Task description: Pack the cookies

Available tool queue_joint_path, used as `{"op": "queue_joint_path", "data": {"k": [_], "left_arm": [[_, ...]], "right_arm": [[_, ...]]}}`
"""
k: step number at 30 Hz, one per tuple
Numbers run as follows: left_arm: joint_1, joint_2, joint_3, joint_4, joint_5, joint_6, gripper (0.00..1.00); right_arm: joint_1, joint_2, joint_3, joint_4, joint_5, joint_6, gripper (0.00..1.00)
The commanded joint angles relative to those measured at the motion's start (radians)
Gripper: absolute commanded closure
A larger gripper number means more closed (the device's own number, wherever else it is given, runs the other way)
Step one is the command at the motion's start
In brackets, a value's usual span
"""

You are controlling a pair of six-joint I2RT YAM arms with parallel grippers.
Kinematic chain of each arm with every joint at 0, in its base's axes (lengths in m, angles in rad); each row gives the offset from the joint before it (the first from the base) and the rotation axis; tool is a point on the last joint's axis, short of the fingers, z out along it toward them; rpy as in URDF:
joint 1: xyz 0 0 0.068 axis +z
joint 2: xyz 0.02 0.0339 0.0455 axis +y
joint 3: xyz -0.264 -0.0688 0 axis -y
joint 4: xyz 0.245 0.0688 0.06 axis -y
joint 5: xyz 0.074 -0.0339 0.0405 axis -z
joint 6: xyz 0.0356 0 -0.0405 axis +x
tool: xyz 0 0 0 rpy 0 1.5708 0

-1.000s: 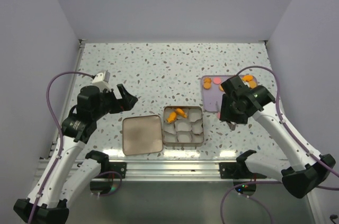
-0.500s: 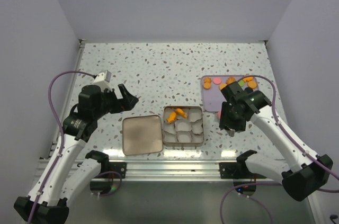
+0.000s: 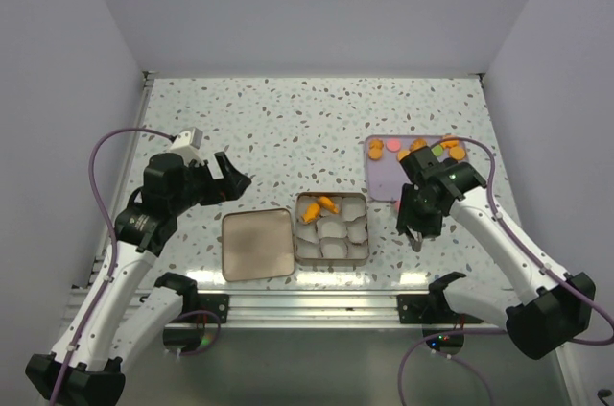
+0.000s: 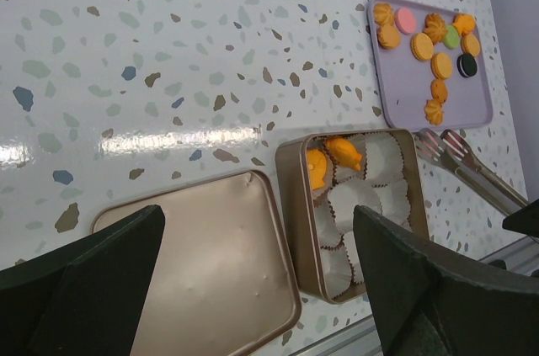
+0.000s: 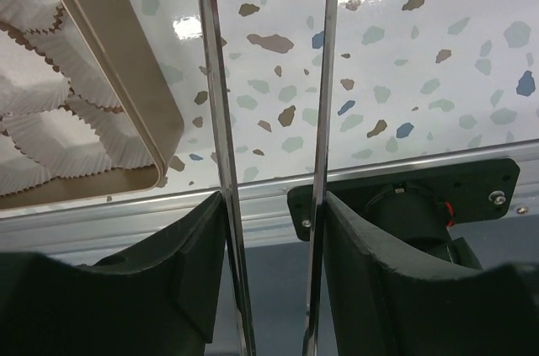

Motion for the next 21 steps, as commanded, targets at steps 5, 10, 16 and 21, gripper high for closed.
{"op": "queue_joint_path", "data": {"k": [5,10,16,21], "left_arm": [[-0.005,-0.007,0.007,0.013,0.006,0.013,0.00],[-0.003,-0.008,0.001,0.017,0.006,0.008,0.00],[-0.003,-0.027,-0.016,0.019,0.006,0.005,0.00],[-0.003,-0.037,-0.030,0.019,0.006,-0.003,0.00]], "right_arm": [[-0.008,0.017,0.010,0.048,-0.013,-0.016,0.57],[-0.008,0.012,0.040,0.028,-0.023,-0.019,0.59],[-0.008,0.003,0.134,-0.026,-0.026,-0.018,0.60],[-0.008,0.005,0.226,-0.070,-0.033,-0.019,0.62]]}}
